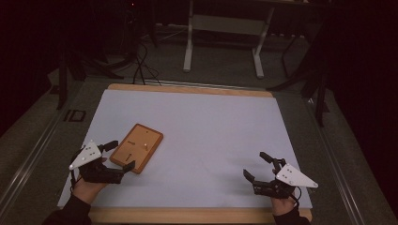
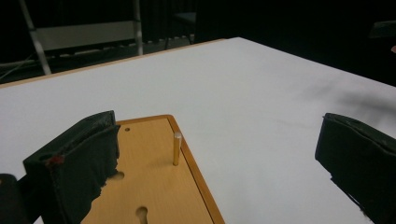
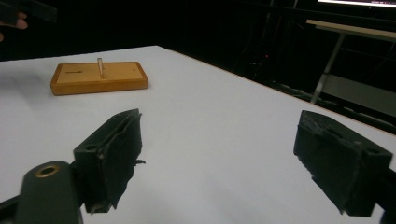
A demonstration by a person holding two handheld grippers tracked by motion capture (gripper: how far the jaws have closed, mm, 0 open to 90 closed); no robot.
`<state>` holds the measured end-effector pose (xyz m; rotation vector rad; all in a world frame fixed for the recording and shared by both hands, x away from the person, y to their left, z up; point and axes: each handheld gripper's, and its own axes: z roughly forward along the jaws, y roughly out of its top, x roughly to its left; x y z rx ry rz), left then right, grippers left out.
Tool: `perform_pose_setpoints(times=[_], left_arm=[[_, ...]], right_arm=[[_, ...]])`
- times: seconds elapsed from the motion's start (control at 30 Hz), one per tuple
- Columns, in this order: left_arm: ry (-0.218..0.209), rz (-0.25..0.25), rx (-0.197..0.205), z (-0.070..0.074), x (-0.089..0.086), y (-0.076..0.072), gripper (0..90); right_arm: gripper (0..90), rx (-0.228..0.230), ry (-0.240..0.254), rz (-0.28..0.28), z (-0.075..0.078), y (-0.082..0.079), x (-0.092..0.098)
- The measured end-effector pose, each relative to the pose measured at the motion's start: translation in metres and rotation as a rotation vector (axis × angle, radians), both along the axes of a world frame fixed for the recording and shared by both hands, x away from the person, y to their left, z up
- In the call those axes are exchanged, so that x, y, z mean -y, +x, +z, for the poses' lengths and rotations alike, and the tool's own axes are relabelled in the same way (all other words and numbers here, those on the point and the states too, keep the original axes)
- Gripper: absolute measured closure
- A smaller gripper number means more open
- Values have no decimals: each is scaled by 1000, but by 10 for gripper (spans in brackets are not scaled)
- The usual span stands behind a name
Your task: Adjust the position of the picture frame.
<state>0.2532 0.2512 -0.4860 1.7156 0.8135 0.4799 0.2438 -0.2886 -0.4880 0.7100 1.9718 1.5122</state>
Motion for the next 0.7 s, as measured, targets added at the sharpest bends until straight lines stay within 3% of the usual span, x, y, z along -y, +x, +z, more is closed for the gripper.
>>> perform_pose_setpoints(times=[0.27, 0.43, 0.53, 0.63, 0.7], left_arm=[[8, -25, -42, 2, 6, 29, 31], [27, -26, -43, 0, 13, 46, 59], [33, -19, -36, -2, 16, 55, 147], [43, -9, -37, -6, 20, 63, 156], [48, -6, -63, -9, 21, 68, 212]], right_arm=[[138, -3, 0, -5, -1, 0, -1], [135, -6, 2, -11, -1, 1, 0], [134, -21, -2, -13, -3, 2, 0], [135, -25, -2, -6, -4, 3, 0], [135, -27, -3, -2, -4, 3, 0]])
